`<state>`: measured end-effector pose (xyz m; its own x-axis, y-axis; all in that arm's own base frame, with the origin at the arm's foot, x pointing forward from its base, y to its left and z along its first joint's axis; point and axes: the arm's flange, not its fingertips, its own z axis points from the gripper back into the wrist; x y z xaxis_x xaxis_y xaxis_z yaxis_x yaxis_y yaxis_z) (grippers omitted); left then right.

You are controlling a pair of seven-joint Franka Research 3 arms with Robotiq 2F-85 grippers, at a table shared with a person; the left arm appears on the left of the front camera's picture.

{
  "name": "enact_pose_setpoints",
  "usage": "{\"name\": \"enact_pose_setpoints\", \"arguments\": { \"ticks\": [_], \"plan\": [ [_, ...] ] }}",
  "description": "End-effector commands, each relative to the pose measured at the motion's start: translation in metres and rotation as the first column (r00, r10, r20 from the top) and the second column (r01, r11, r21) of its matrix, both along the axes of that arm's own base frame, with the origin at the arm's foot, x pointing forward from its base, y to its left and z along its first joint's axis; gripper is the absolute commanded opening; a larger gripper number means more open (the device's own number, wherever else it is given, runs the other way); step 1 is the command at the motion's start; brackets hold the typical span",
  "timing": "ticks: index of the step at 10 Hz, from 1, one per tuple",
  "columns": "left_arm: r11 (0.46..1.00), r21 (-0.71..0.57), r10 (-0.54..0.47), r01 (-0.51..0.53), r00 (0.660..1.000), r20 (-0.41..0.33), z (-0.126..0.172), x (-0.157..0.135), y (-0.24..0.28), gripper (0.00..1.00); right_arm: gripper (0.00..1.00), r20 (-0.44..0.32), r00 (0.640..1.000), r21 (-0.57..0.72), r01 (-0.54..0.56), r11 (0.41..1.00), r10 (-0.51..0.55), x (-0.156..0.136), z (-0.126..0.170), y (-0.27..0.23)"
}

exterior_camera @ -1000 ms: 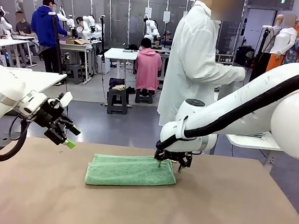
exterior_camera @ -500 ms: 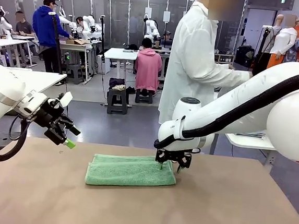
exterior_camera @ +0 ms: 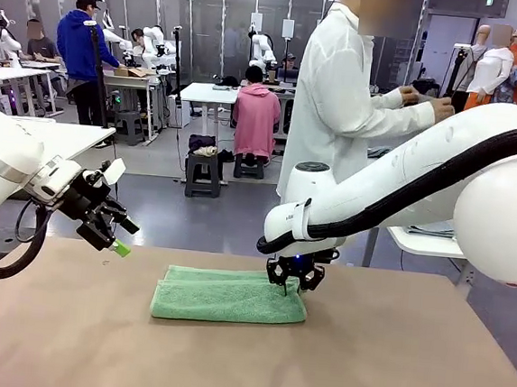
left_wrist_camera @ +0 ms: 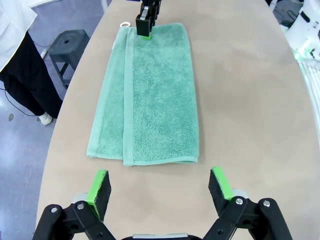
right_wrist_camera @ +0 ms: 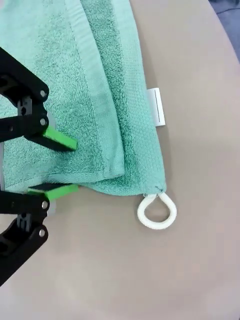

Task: Fold the towels and place them in the basket.
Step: When a person lays out a Towel with hook on the table, fold it in half twice.

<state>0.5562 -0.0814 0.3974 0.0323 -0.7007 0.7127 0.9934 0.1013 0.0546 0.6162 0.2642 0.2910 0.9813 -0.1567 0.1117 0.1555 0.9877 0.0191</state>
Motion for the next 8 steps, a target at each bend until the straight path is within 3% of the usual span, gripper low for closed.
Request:
{"name": "enact_pose_setpoints", "arguments": {
  "ticks": [1, 3, 8],
  "plan": [
    [1.0, 0.002, 0.0, 0.0, 1.0, 0.002, 0.0, 0.0, 0.0, 0.99, 0.13, -0.028, 0.999, -0.045, 0.023, 0.999, -0.024, 0.002, -0.017, 0.004],
    [1.0, 0.002, 0.0, 0.0, 1.0, 0.002, 0.0, 0.0, 0.0, 0.99, 0.0, -0.033, 0.999, -0.042, 0.024, 0.999, -0.026, 0.001, -0.019, 0.001],
    [1.0, 0.002, 0.0, 0.0, 1.0, 0.002, 0.0, 0.0, 0.0, 0.99, 0.0, -0.033, 0.997, -0.032, -0.064, 0.997, 0.063, -0.006, -0.008, -0.07]
  ]
}}
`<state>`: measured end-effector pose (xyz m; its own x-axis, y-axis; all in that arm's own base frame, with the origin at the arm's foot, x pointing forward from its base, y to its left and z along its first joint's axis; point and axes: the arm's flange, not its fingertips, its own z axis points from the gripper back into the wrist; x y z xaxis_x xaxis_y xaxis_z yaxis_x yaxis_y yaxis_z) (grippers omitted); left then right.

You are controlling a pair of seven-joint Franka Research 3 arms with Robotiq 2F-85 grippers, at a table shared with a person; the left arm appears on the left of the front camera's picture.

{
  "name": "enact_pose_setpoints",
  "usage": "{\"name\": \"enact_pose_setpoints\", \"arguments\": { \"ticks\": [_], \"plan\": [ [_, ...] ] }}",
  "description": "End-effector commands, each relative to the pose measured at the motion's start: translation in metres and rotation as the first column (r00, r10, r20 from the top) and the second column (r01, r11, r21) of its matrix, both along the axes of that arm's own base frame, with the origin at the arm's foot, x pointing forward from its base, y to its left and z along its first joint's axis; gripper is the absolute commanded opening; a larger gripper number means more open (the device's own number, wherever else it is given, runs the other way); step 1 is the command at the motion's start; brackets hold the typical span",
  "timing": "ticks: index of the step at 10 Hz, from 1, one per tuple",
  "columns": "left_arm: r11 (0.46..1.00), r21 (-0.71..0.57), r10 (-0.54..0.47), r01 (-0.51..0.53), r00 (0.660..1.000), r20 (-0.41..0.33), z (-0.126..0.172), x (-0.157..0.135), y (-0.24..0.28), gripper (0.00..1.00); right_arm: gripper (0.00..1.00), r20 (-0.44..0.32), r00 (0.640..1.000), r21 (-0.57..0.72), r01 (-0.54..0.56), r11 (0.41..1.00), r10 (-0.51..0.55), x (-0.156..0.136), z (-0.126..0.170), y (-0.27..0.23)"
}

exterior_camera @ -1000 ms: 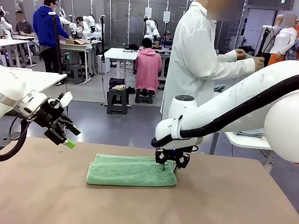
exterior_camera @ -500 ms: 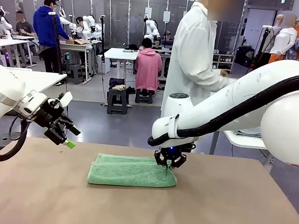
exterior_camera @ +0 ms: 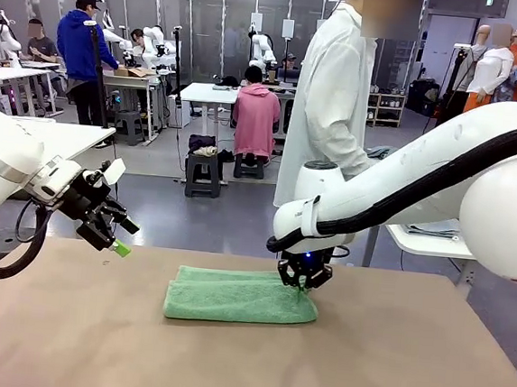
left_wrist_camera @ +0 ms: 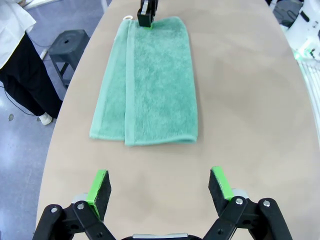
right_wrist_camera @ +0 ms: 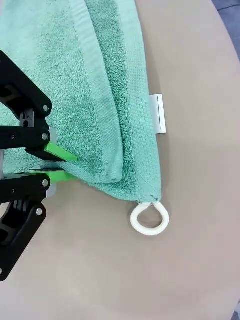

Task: Fold the towels and place them in the basket.
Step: When a person lays out a Towel with hook on the table, fold it in half twice.

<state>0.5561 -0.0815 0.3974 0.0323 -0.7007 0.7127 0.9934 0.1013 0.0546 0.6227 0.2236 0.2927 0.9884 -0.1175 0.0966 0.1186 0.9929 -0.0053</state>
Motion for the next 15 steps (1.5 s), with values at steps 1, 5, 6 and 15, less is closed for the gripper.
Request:
{"name": "enact_pose_setpoints", "arguments": {
  "ticks": [1, 5, 6, 15],
  "plan": [
    [1.0, 0.002, 0.0, 0.0, 1.0, 0.002, 0.0, 0.0, 0.0, 0.99, 0.0, -0.019, 0.999, -0.009, -0.027, 1.0, 0.026, -0.016, -0.006, -0.039],
    [1.0, 0.002, 0.0, 0.0, 1.0, 0.002, 0.0, 0.0, 0.0, 0.99, 0.28, -0.025, 0.998, 0.006, -0.052, 0.999, 0.052, -0.015, 0.002, -0.056],
    [1.0, 0.002, 0.0, 0.0, 1.0, 0.002, 0.0, 0.0, 0.0, 0.99, 0.24, -0.02, 0.999, -0.001, -0.051, 0.999, 0.051, -0.015, 0.002, -0.056],
    [1.0, 0.002, 0.0, 0.0, 1.0, 0.002, 0.0, 0.0, 0.0, 0.99, 0.0, -0.021, 0.998, -0.006, -0.062, 0.998, 0.062, -0.017, 0.001, -0.055]
  ]
}}
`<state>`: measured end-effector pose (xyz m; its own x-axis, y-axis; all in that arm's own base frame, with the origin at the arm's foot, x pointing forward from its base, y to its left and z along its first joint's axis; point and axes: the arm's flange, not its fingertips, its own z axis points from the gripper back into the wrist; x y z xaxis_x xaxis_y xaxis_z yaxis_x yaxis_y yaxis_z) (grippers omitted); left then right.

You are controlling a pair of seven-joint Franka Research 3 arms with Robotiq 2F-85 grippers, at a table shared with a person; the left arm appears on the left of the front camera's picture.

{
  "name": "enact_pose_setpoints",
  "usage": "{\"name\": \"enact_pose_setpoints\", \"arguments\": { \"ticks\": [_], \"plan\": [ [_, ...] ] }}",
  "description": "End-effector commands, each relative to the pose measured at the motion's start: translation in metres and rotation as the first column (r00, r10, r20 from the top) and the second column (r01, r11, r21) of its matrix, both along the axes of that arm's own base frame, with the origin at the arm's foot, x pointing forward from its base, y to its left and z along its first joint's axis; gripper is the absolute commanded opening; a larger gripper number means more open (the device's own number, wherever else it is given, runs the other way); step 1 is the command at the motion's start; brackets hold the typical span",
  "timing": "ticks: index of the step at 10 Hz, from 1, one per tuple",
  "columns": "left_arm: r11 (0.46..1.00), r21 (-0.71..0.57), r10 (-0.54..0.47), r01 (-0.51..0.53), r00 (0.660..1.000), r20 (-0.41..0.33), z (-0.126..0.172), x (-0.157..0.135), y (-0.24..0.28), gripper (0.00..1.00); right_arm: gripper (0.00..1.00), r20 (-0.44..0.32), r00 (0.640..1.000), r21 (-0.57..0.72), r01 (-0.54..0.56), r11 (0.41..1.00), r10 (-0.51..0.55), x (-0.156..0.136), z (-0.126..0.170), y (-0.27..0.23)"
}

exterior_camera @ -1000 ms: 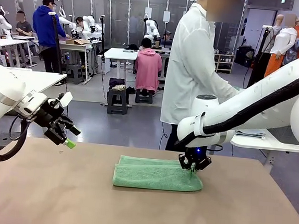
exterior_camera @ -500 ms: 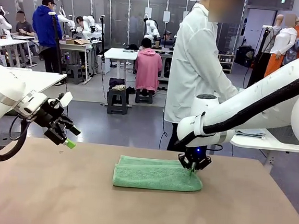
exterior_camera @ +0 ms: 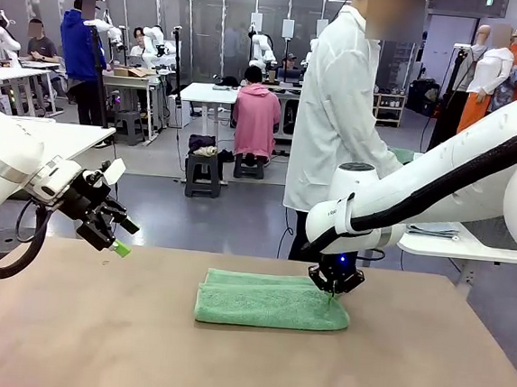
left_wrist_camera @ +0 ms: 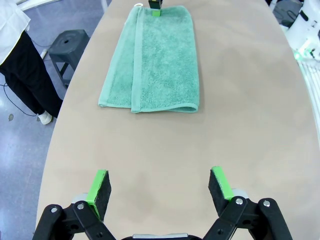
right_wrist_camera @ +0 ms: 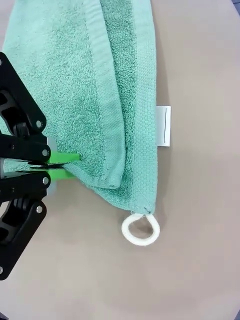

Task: Fold the towels and place them in the basket.
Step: When a person lays out a Towel with hook on the table, fold it in half twice.

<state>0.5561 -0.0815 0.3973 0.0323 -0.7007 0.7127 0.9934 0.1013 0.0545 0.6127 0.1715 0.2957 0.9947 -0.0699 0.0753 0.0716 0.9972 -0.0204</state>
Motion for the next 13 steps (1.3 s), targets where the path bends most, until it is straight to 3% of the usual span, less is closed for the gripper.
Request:
{"name": "enact_pose_setpoints", "arguments": {
  "ticks": [1, 3, 6, 9, 11, 13],
  "plan": [
    [1.0, 0.002, 0.0, 0.0, 1.0, 0.003, 0.0, 0.0, 0.0, 0.99, 0.0, 0.012, 1.0, 0.016, -0.011, 1.0, 0.011, -0.011, 0.011, -0.002],
    [1.0, 0.002, 0.0, 0.0, 1.0, 0.003, 0.0, 0.0, 0.0, 0.99, 0.0, 0.076, 0.997, -0.021, -0.022, 1.0, 0.023, -0.025, 0.055, 0.026],
    [1.0, 0.002, 0.0, 0.0, 1.0, 0.003, 0.0, 0.0, 0.0, 0.99, 0.0, 0.092, 0.995, -0.067, -0.023, 0.997, 0.029, -0.031, 0.086, 0.119],
    [1.0, 0.002, 0.0, 0.0, 1.0, 0.003, 0.0, 0.0, 0.0, 0.99, 0.0, 0.052, 0.997, -0.009, -0.059, 0.998, 0.059, -0.012, 0.069, 0.21],
    [1.0, 0.002, 0.0, 0.0, 1.0, 0.003, 0.0, 0.0, 0.0, 0.99, 0.0, 0.029, 1.0, 0.06, -0.013, 0.998, 0.011, -0.006, 0.052, 0.247],
    [1.0, 0.002, 0.0, 0.0, 1.0, 0.003, 0.0, 0.0, 0.0, 0.99, 0.0, 0.076, 0.997, 0.114, -0.031, 0.993, 0.022, -0.004, 0.045, 0.261]
  ]
}}
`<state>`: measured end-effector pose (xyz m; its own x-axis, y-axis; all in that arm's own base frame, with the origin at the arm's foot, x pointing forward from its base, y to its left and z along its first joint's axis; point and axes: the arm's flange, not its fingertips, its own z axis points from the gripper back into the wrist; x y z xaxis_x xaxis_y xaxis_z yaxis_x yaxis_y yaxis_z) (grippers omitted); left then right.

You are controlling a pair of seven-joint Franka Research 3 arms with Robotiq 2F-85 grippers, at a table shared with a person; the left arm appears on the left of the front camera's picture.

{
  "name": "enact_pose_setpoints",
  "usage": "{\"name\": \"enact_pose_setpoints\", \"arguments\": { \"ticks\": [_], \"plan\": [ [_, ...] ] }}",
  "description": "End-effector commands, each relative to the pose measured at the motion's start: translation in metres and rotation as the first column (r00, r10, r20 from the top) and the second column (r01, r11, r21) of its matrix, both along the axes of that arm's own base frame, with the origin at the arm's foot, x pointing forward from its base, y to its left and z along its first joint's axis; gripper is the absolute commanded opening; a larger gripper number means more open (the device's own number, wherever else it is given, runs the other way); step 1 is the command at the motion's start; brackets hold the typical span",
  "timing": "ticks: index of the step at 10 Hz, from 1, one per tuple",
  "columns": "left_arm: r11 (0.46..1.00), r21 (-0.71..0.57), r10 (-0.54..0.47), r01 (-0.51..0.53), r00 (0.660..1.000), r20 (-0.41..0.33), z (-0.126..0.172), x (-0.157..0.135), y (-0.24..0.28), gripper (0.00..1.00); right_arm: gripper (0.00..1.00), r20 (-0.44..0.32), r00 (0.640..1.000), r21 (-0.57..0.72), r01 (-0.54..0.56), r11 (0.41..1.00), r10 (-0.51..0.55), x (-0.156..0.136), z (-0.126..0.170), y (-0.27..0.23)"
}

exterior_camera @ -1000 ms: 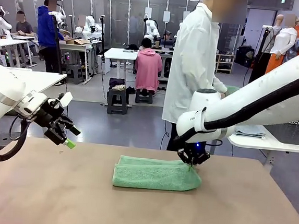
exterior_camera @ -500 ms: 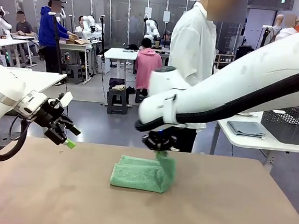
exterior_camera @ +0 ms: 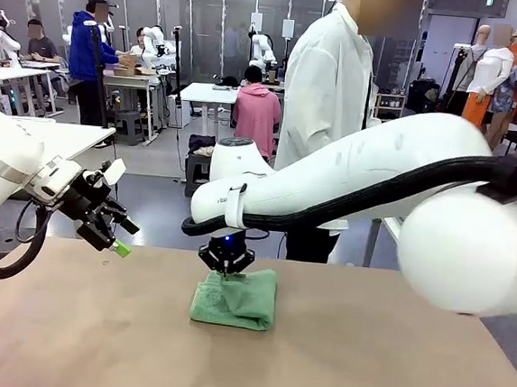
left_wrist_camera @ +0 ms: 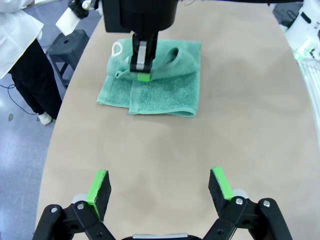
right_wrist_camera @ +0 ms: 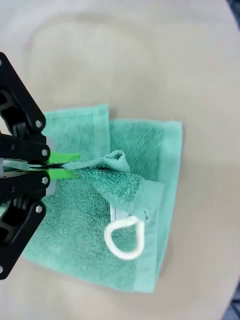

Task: Fold the towels and place them in the basket.
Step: When a person lays out a Towel with hook on the table, fold it in half twice.

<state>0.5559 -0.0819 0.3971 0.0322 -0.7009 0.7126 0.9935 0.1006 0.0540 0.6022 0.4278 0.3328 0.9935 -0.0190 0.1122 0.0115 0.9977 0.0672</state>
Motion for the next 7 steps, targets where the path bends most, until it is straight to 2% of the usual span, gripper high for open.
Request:
{"name": "enact_pose_setpoints", "arguments": {
  "ticks": [1, 3, 5, 6, 7],
  "plan": [
    [1.0, 0.002, 0.001, -0.001, 1.0, 0.003, 0.0, 0.001, 0.0, 0.99, 0.0, 0.046, 0.999, 0.061, 0.026, 0.998, -0.029, 0.005, 0.004, 0.009],
    [1.0, 0.002, 0.001, -0.001, 1.0, 0.003, 0.0, 0.001, 0.0, 0.99, 0.0, 0.008, 1.0, 0.098, 0.028, 0.995, -0.029, 0.004, -0.001, 0.016],
    [1.0, 0.002, 0.001, -0.001, 1.0, 0.003, 0.0, 0.001, 0.0, 0.99, 0.0, 0.008, 1.0, 0.115, 0.018, 0.993, -0.019, 0.006, -0.004, 0.016],
    [1.0, 0.002, 0.001, -0.001, 1.0, 0.003, 0.0, 0.001, 0.0, 0.99, 0.22, 0.008, 1.0, 0.118, 0.01, 0.993, -0.011, 0.007, -0.006, 0.015],
    [1.0, 0.002, 0.001, -0.001, 1.0, 0.003, 0.0, 0.001, 0.0, 0.99, 0.24, 0.007, 1.0, 0.126, 0.012, 0.992, -0.013, 0.006, -0.007, 0.013]
  ]
}}
